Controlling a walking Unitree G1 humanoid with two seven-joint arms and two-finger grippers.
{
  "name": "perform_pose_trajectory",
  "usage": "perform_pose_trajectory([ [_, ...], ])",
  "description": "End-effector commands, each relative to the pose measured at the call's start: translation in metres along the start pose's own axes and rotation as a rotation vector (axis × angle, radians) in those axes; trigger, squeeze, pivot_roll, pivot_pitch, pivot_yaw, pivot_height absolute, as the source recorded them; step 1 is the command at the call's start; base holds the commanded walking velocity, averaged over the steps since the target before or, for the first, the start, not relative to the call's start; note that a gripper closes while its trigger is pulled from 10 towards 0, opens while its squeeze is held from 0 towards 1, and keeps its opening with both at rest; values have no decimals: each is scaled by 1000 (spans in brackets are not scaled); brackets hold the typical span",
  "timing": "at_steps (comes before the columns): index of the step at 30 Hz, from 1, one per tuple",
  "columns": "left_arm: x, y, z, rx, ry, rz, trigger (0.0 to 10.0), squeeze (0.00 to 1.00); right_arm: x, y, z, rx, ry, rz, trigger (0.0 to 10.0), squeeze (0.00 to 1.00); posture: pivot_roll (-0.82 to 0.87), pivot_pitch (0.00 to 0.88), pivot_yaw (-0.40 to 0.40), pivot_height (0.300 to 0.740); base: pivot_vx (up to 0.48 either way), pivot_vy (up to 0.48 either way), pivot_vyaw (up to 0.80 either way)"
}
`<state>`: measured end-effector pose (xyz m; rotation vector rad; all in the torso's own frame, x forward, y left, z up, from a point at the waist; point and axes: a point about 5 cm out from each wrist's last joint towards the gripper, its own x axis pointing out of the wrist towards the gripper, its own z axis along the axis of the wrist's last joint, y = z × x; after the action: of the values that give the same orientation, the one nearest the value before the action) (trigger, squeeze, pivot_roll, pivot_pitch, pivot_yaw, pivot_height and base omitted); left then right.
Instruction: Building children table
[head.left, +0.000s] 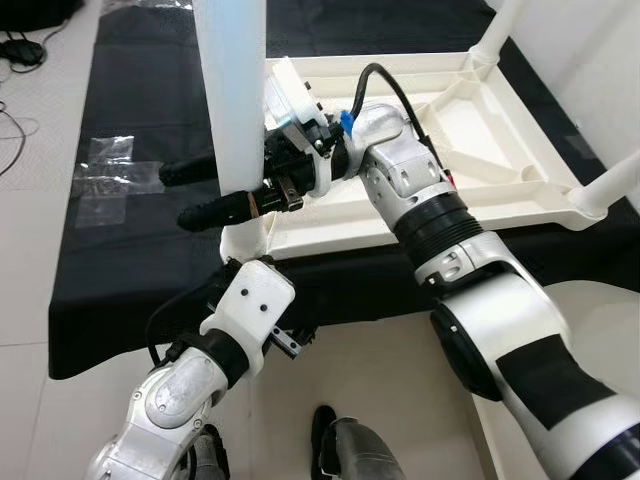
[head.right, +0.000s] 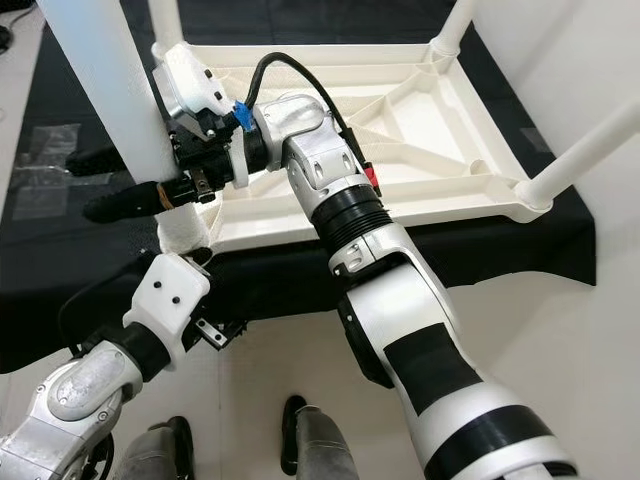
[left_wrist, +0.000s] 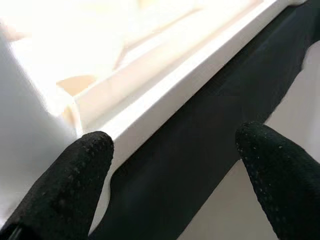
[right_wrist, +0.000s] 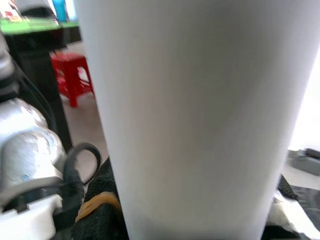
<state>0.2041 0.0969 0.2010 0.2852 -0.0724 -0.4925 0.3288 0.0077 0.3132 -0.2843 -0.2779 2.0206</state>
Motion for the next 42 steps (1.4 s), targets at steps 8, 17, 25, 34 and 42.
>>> perform_pose_trajectory([
  [8,-5,-5,2,-20,12,10,10000,0,21,5,-36,195,12,71,0,0,85,317,-202,740,0,0,0],
  [17,-4,-5,-2,-7,28,8,10000,0,11,-1,-41,169,10,-54,0,0,79,315,-190,740,0,0,0],
  [25,-3,-6,-1,2,28,2,10000,0,3,-4,-47,166,37,-182,0,0,81,313,-182,740,0,0,0],
  [34,-2,-3,0,10,23,4,10000,0,-7,-12,-54,135,114,-401,0,0,75,312,-176,740,0,0,0],
  [42,0,-1,0,14,20,7,10000,0,-18,-22,-62,177,181,-671,0,0,71,308,-170,740,0,0,0],
])
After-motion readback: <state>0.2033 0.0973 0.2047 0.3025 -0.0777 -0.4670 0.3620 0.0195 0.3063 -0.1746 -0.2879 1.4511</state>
